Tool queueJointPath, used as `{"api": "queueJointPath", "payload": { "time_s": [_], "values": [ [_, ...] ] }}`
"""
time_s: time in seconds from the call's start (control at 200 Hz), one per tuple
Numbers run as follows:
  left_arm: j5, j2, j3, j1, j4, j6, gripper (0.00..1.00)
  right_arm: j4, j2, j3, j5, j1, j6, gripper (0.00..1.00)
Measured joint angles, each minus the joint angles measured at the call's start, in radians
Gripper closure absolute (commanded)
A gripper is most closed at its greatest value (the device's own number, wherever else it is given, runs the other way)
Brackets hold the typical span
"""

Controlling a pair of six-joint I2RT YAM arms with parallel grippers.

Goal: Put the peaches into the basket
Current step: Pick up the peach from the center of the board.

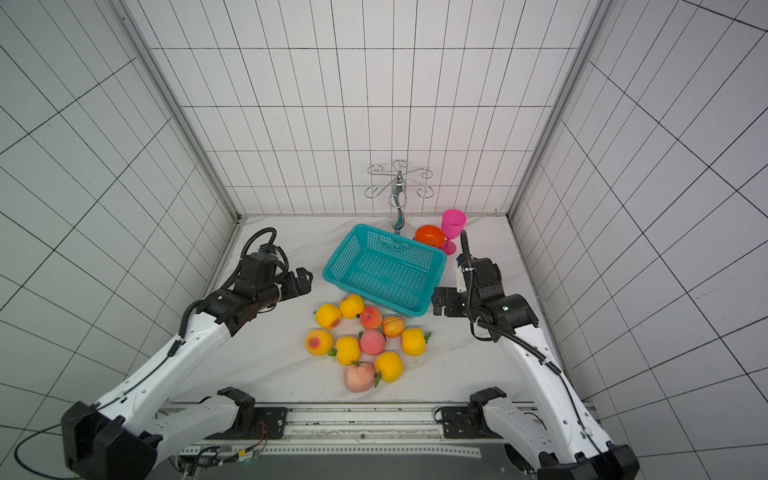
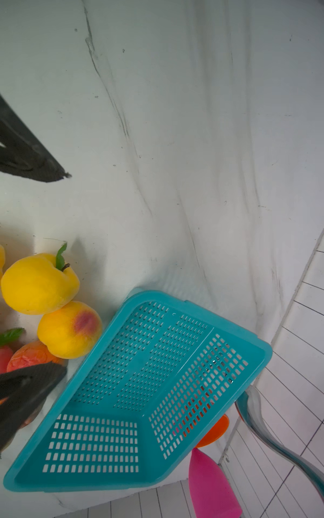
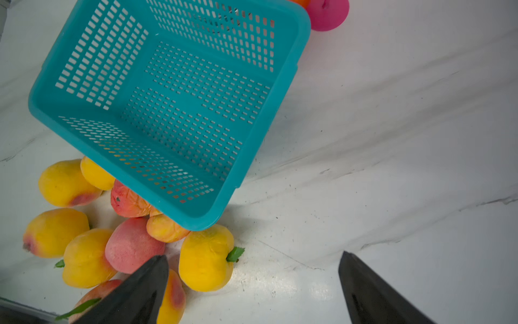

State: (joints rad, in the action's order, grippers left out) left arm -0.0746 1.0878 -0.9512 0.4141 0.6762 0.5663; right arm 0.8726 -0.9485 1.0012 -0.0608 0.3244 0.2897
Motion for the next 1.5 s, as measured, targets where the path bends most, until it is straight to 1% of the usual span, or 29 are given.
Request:
{"api": "queueJointPath", "payload": {
  "time_s": [0.145, 0.285, 0.44, 0.565, 0.715, 0.839, 1.059, 1.254, 1.384, 1.504],
  "values": [
    [-0.027, 0.000, -0.042, 0.093, 0.129, 0.050, 0.02, 0.022, 0.046, -0.019, -0.019, 0.052, 0.048, 0.01],
    [-0.048, -0.003, -0.045, 0.185, 0.225, 0.122, 0.02, 0.035, 0.052, -0.066, -0.057, 0.088, 0.096, 0.01],
    [-0.080, -0.021, -0.045, 0.293, 0.297, 0.203, 0.02, 0.045, 0.056, -0.102, -0.074, 0.135, 0.134, 0.01],
    [-0.088, -0.045, -0.042, 0.344, 0.323, 0.261, 0.02, 0.041, 0.055, -0.127, -0.075, 0.164, 0.156, 0.01],
    [-0.090, -0.064, -0.032, 0.352, 0.336, 0.296, 0.02, 0.036, 0.048, -0.147, -0.073, 0.214, 0.182, 0.02],
    [-0.086, -0.064, -0.029, 0.352, 0.338, 0.297, 0.01, 0.030, 0.002, -0.147, -0.064, 0.269, 0.203, 0.01],
    [-0.061, -0.064, -0.024, 0.352, 0.319, 0.263, 0.01, 0.019, -0.054, -0.148, -0.014, 0.372, 0.267, 0.01],
    [-0.032, -0.068, 0.051, 0.352, 0.268, 0.232, 0.01, -0.031, -0.112, -0.174, 0.048, 0.438, 0.354, 0.00],
    [-0.018, -0.079, 0.076, 0.352, 0.259, 0.211, 0.01, -0.066, -0.128, -0.195, 0.074, 0.465, 0.385, 0.00],
    [0.003, -0.085, 0.092, 0.336, 0.244, 0.188, 0.01, -0.140, -0.129, -0.244, 0.090, 0.469, 0.393, 0.00]
  ]
}}
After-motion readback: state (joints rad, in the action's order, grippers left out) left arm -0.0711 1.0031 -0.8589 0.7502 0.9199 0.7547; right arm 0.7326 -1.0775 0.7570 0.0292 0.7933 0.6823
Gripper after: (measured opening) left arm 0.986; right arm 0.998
